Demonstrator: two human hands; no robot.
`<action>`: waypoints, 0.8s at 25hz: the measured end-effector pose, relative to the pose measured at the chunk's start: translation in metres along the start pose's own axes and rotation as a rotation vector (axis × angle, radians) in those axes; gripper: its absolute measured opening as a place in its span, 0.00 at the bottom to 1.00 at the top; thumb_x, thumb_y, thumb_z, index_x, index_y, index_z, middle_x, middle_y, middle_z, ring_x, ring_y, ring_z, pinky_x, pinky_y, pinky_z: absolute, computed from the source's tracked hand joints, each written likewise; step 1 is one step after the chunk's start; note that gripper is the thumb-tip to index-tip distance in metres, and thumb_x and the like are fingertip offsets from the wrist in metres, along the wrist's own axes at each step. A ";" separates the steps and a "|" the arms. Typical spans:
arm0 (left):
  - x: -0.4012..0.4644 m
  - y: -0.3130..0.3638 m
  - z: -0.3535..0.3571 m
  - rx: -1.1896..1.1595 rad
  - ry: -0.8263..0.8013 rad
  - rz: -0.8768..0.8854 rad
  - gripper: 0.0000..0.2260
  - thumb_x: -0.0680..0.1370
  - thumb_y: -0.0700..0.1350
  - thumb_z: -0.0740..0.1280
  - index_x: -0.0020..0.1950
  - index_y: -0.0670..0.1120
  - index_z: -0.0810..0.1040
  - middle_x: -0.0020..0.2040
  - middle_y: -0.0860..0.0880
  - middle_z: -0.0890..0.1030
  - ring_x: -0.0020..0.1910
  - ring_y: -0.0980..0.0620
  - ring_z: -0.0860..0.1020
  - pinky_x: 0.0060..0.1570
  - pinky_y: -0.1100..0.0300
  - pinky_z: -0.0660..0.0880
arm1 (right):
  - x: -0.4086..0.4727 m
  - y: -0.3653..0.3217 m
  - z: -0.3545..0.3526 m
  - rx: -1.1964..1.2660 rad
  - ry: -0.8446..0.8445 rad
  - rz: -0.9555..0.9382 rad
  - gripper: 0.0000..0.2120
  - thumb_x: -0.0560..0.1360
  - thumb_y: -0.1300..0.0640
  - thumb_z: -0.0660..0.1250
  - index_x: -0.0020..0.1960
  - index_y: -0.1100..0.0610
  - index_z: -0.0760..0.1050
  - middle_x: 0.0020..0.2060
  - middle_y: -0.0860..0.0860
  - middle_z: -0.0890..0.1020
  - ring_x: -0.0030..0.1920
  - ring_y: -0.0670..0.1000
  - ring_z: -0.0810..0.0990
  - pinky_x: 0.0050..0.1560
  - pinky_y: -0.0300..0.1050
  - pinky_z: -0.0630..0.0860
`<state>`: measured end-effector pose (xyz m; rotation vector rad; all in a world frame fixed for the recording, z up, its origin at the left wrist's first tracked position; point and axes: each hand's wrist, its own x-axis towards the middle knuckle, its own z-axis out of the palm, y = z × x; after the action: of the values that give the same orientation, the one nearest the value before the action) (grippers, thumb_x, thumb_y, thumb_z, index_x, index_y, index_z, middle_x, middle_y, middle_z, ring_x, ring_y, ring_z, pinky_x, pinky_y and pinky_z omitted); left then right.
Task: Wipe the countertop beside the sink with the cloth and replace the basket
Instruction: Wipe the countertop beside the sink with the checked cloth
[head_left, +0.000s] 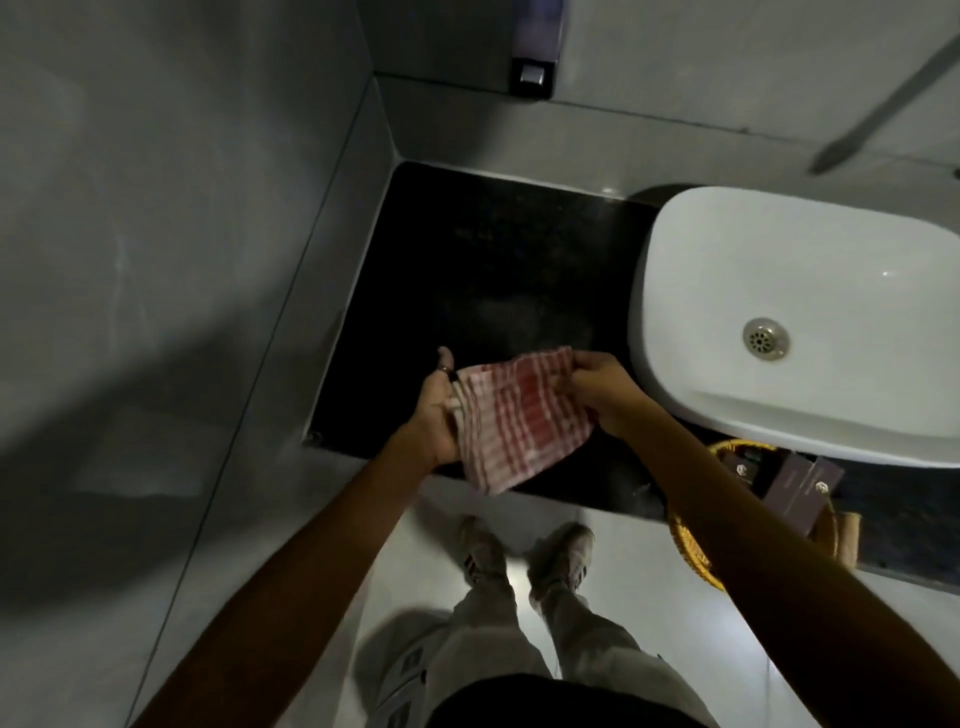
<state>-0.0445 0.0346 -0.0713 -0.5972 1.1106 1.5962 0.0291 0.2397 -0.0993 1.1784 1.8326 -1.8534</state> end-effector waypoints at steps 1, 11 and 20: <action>0.006 -0.018 -0.003 -0.071 -0.059 -0.038 0.43 0.78 0.75 0.53 0.71 0.40 0.77 0.58 0.37 0.85 0.54 0.41 0.85 0.55 0.45 0.79 | 0.000 0.024 -0.009 0.073 0.061 0.043 0.13 0.79 0.69 0.67 0.60 0.59 0.82 0.53 0.57 0.86 0.50 0.56 0.86 0.55 0.54 0.83; 0.057 0.060 0.015 0.740 0.446 0.308 0.16 0.84 0.43 0.64 0.72 0.44 0.76 0.65 0.43 0.81 0.61 0.44 0.81 0.52 0.50 0.81 | 0.049 -0.042 0.022 -0.044 0.379 -0.082 0.16 0.80 0.64 0.66 0.68 0.63 0.77 0.63 0.61 0.82 0.61 0.58 0.82 0.60 0.50 0.79; 0.095 0.084 0.044 1.836 0.472 0.726 0.33 0.82 0.55 0.61 0.84 0.46 0.55 0.85 0.41 0.53 0.84 0.37 0.48 0.83 0.42 0.43 | 0.044 -0.058 0.016 -0.570 0.330 -0.592 0.21 0.80 0.64 0.58 0.72 0.68 0.69 0.74 0.67 0.70 0.79 0.64 0.61 0.81 0.54 0.53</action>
<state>-0.1465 0.1169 -0.1003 0.7983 2.6569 0.2997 -0.0445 0.2489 -0.0924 0.8105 2.8786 -1.2293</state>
